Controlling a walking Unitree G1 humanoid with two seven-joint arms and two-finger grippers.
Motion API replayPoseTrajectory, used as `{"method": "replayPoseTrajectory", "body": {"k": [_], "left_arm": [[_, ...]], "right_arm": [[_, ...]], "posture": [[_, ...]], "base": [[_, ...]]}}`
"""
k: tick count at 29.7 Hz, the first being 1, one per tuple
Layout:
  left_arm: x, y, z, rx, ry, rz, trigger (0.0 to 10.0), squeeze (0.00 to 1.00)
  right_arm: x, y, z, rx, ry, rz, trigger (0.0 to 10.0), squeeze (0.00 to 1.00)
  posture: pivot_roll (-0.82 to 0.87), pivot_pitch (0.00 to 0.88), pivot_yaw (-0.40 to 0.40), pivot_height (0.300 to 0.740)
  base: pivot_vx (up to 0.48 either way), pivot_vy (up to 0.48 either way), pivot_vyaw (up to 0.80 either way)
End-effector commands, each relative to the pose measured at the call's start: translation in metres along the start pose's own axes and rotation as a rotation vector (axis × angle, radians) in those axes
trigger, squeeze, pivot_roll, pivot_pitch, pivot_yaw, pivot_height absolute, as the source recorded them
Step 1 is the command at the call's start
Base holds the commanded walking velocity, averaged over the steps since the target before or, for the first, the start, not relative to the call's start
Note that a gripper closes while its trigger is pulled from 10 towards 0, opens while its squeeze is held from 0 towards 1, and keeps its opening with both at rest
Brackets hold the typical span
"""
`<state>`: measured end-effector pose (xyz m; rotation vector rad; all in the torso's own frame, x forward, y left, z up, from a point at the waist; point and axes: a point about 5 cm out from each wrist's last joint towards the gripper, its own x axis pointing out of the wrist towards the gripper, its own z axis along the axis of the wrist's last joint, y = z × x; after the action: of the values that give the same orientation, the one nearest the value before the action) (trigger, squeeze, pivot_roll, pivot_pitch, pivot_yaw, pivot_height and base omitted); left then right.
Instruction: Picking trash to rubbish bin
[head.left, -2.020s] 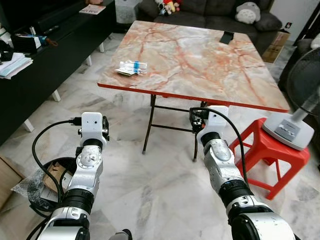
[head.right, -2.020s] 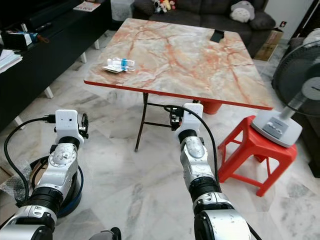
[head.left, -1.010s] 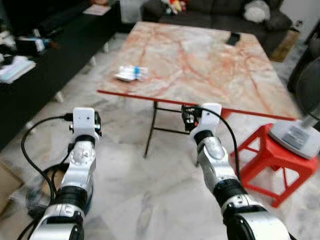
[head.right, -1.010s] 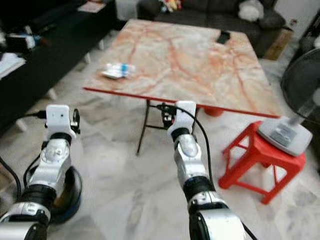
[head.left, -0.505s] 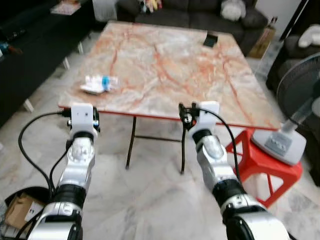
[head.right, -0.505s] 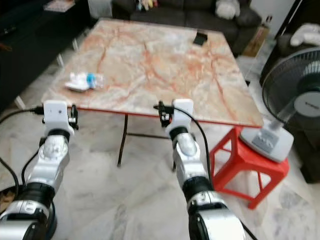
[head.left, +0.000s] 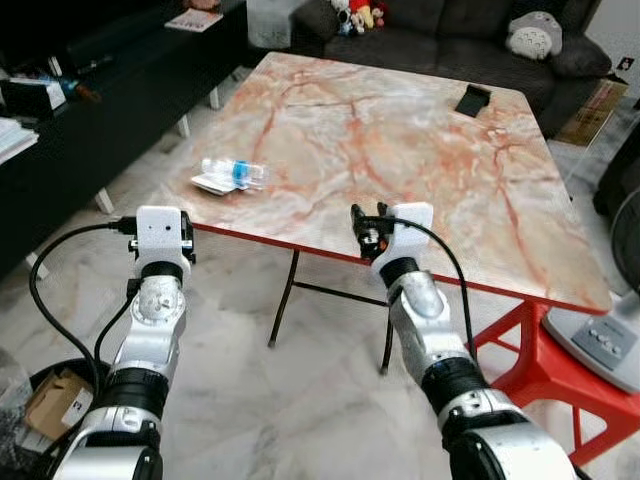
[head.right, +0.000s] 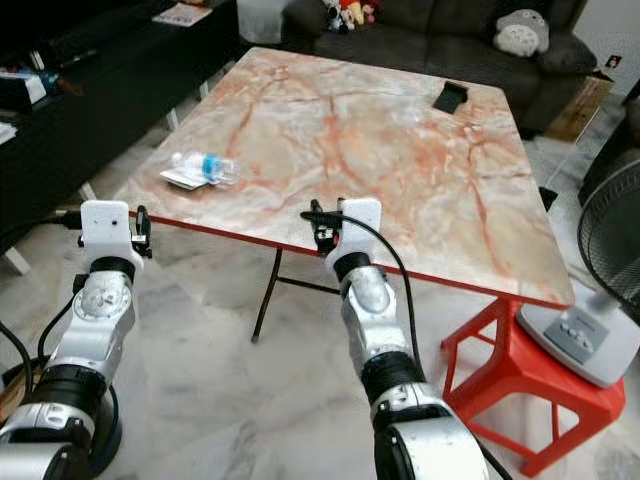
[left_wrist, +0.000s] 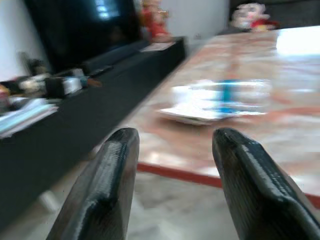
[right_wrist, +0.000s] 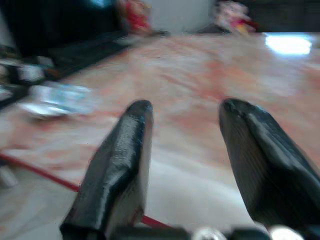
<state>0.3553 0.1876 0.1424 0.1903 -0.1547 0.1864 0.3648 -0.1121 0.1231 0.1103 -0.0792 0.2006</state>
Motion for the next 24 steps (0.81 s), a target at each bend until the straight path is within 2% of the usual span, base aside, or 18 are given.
{"method": "replayPoseTrajectory", "body": {"k": [1,9,16,24], "left_arm": [[0.0036,0.0048,0.0064,0.029,-0.025,0.004,10.0,0.0],[0.0035,0.007,0.0077,0.027,-0.031,0.013,10.0,0.0],[0.0044,0.0077,0.01,0.026,-0.038,0.02,10.0,0.0],[0.0046,0.0087,0.0108,0.026,-0.04,0.024,10.0,0.0]], "right_arm": [[0.0038,0.0038,0.0076,0.001,-0.029,0.01,10.0,0.0],[0.0041,0.0054,0.0081,-0.012,-0.031,0.022,10.0,0.0],[0.0044,0.0068,0.0093,-0.011,-0.038,0.031,10.0,0.0],[0.0038,0.0068,0.0084,-0.01,-0.035,0.033,10.0,0.0]], "posture": [[0.1,0.06,-0.103,0.74],[0.1,0.061,-0.108,0.74],[0.1,0.072,-0.111,0.74],[0.1,0.075,-0.111,0.74]], "base": [[0.304,0.0,0.0],[0.303,0.0,0.0],[0.307,0.0,0.7],[0.307,0.0,0.0]]}}
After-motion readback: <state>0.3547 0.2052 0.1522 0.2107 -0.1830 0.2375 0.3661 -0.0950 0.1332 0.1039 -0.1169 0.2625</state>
